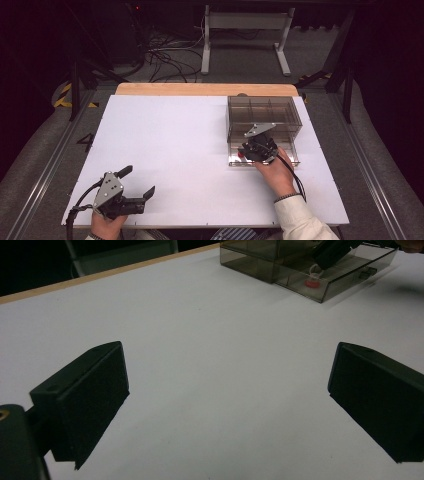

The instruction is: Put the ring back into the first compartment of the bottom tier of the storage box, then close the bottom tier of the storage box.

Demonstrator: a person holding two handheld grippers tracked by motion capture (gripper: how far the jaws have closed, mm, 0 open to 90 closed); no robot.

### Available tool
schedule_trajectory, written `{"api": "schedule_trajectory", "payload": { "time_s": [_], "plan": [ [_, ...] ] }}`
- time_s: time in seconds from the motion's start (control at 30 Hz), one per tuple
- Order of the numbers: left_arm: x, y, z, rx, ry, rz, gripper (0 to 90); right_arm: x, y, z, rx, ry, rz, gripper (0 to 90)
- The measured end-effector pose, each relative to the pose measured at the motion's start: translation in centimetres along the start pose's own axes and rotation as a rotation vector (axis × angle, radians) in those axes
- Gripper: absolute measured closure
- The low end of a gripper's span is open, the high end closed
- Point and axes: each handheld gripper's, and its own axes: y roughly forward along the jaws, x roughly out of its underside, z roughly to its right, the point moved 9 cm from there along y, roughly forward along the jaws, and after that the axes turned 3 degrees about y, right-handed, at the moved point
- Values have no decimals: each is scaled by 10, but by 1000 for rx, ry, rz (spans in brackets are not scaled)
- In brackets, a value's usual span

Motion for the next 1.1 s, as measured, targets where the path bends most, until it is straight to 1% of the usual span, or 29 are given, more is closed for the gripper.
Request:
{"api": "schedule_trajectory", "payload": {
  "time_s": [0.23, 0.6, 0.63, 0.73, 0.83, 0.93, 1.07, 1.1],
  "plan": [
    [0, 1, 0, 1, -3, -2, 37, -4, -11, -2, -2, -7, 38, 741],
    [-1, 2, 1, 3, -4, 0, 37, -4, -15, -4, -6, -16, 45, 756],
    [-1, 3, 1, 5, 3, -2, 37, -3, -16, -5, -4, -18, 43, 758],
    [-1, 3, 1, 5, 5, -3, 37, -4, -18, -5, -3, -20, 47, 760],
    [0, 2, 0, 5, -2, -3, 37, -5, -25, -7, -4, -33, 60, 765],
    [0, 2, 0, 5, -1, -2, 37, -3, -32, -7, 1, -41, 60, 776],
    [-1, 3, 1, 5, 2, -2, 37, -1, -38, -7, -2, -43, 64, 795],
    [-1, 3, 1, 6, 4, -2, 37, 0, -42, -7, -7, -42, 67, 799]
  ]
}}
